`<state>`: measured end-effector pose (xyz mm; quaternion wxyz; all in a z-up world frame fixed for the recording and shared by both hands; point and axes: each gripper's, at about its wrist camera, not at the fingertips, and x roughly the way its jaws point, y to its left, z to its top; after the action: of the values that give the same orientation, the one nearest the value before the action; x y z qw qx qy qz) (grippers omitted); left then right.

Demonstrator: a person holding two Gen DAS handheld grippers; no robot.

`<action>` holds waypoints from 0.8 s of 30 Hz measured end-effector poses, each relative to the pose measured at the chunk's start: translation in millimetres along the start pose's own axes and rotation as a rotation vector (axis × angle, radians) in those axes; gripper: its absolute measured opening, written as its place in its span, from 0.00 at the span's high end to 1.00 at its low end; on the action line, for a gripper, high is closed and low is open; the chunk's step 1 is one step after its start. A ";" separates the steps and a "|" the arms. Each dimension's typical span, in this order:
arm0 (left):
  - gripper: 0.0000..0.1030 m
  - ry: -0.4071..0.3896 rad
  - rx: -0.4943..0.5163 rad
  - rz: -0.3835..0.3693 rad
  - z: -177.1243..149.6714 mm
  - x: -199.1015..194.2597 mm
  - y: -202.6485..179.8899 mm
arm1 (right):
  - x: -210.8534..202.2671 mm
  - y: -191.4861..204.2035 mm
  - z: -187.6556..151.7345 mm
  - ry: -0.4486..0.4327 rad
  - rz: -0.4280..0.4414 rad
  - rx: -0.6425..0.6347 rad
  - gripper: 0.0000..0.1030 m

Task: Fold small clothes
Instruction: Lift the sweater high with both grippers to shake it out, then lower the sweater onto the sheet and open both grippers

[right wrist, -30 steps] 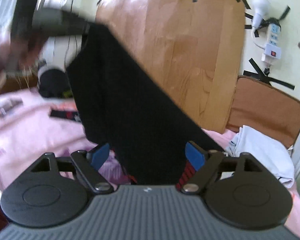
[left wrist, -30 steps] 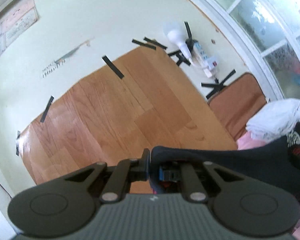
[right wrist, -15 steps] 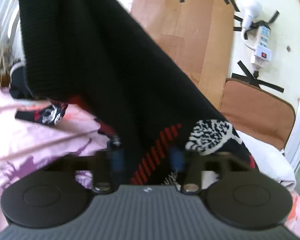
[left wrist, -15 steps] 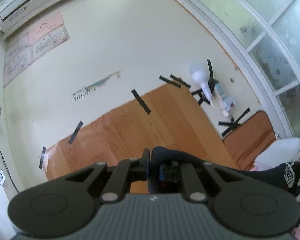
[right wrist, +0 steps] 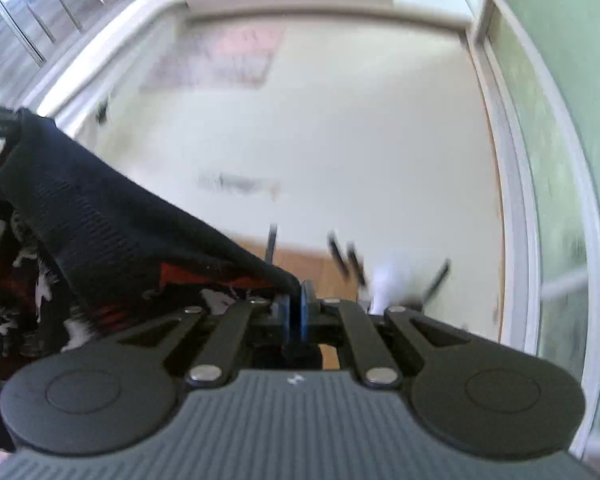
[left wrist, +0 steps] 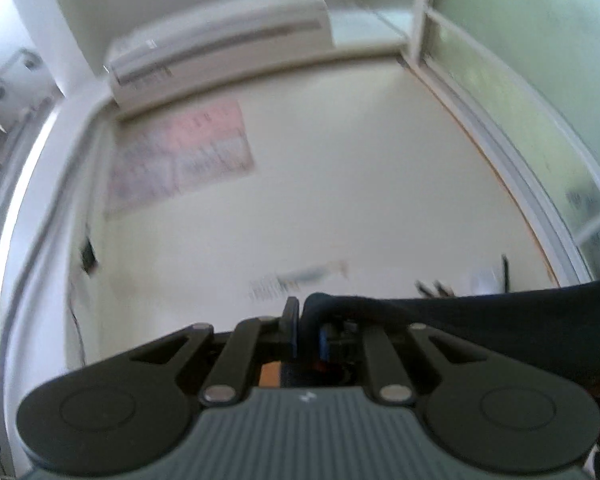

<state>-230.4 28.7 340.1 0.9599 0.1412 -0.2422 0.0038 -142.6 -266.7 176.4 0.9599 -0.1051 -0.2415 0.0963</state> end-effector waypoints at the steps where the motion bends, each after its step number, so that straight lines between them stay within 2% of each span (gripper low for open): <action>1: 0.91 -0.026 0.007 0.007 9.7 -3.4 3.6 | 1.1 -0.7 13.0 -0.024 -0.005 -0.033 0.93; 4: 0.91 -0.071 0.029 0.023 31.6 -6.5 11.0 | 6.4 -7.0 44.9 -0.069 -0.021 -0.078 0.93; 7: 0.89 -0.057 0.010 0.013 38.4 -0.9 19.1 | 12.7 -14.6 54.6 -0.099 -0.043 -0.110 0.93; 10: 0.88 -0.007 -0.008 -0.006 21.7 6.1 19.3 | 17.5 -25.7 55.0 -0.091 -0.017 -0.087 0.93; 14: 0.88 0.143 -0.022 -0.070 -28.3 26.5 4.6 | 36.3 -34.3 14.3 0.006 0.034 -0.066 0.93; 17: 0.88 0.273 -0.044 -0.103 -74.5 56.7 -12.2 | 76.5 -44.4 -22.1 0.143 0.055 -0.014 0.92; 19: 0.86 0.389 -0.058 -0.132 -113.8 90.8 -30.7 | 123.7 -45.6 -62.3 0.266 0.058 -0.004 0.92; 20: 0.71 0.464 -0.060 -0.139 -140.6 111.7 -45.7 | 152.2 -44.4 -89.0 0.352 0.061 -0.009 0.91; 21: 0.63 0.541 -0.037 -0.138 -168.4 129.4 -61.4 | 171.4 -38.5 -124.8 0.439 0.053 -0.011 0.78; 22: 0.58 0.646 0.007 -0.146 -204.9 146.3 -80.9 | 195.3 -35.7 -162.3 0.562 0.021 -0.009 0.68; 23: 0.61 0.747 0.041 -0.155 -241.4 158.0 -95.6 | 211.0 -34.7 -196.7 0.684 0.002 0.006 0.58; 24: 0.64 0.843 0.066 -0.142 -278.2 162.4 -107.7 | 223.1 -38.7 -231.0 0.820 -0.004 0.070 0.63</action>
<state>50.1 -8.8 152.2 0.9677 0.1742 0.1820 0.0029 167.3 -287.0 86.0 0.9798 -0.1016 0.1640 0.0529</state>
